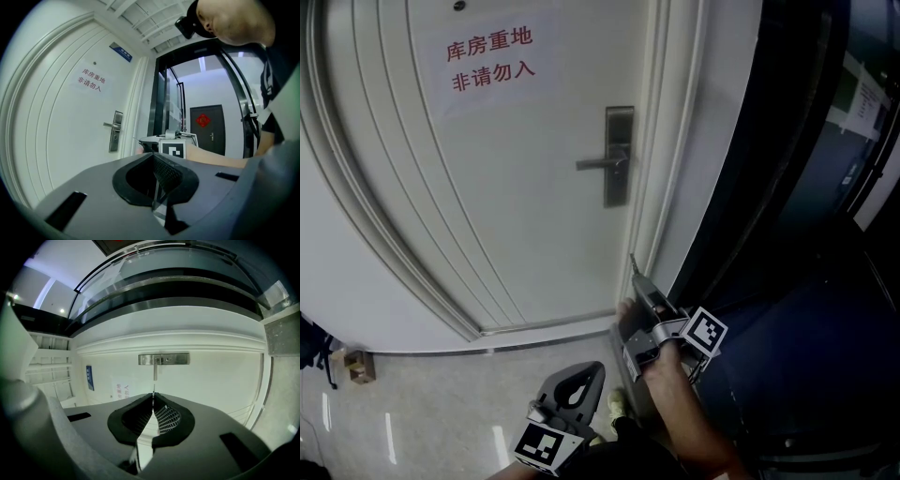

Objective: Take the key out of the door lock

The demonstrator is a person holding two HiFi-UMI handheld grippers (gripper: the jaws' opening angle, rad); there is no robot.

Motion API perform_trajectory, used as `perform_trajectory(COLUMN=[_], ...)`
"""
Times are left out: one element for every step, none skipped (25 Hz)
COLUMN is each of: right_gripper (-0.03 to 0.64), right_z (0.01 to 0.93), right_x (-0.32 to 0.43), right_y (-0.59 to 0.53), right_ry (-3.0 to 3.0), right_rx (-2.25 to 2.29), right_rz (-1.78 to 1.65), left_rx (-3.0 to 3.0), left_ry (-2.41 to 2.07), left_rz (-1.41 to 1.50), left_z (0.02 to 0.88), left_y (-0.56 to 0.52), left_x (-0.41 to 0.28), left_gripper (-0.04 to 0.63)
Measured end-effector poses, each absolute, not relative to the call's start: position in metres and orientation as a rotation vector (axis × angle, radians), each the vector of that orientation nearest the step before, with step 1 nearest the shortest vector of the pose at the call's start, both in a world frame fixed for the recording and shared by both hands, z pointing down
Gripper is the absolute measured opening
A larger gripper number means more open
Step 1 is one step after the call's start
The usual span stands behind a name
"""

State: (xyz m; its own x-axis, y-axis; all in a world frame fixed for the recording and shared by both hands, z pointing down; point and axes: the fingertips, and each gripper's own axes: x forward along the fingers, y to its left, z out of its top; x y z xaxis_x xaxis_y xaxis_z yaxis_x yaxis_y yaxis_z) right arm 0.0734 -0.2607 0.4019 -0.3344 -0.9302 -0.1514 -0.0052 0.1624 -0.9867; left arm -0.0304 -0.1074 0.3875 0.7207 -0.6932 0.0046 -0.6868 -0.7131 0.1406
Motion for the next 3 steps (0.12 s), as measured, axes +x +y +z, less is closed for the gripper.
perform_trajectory(right_gripper=[0.02, 0.02, 0.02], right_z=[0.4022, 0.4025, 0.4027], right_x=[0.074, 0.0746, 0.0751], right_y=[-0.2606, -0.2605, -0.2604], right_ry=[1.55, 1.55, 1.55], right_rx=[-0.931, -0.93, -0.929], right_rz=[-1.312, -1.314, -1.316], left_rx=[2.792, 2.794, 2.796], left_ry=[-1.125, -1.126, -1.126], left_rz=[-0.073, -0.074, -0.074], left_z=[0.3875, 0.3875, 0.3875], left_y=[-0.107, -0.1067, -0.1063], left_x=[-0.0294, -0.0282, -0.027], left_gripper=[0.005, 0.005, 0.005])
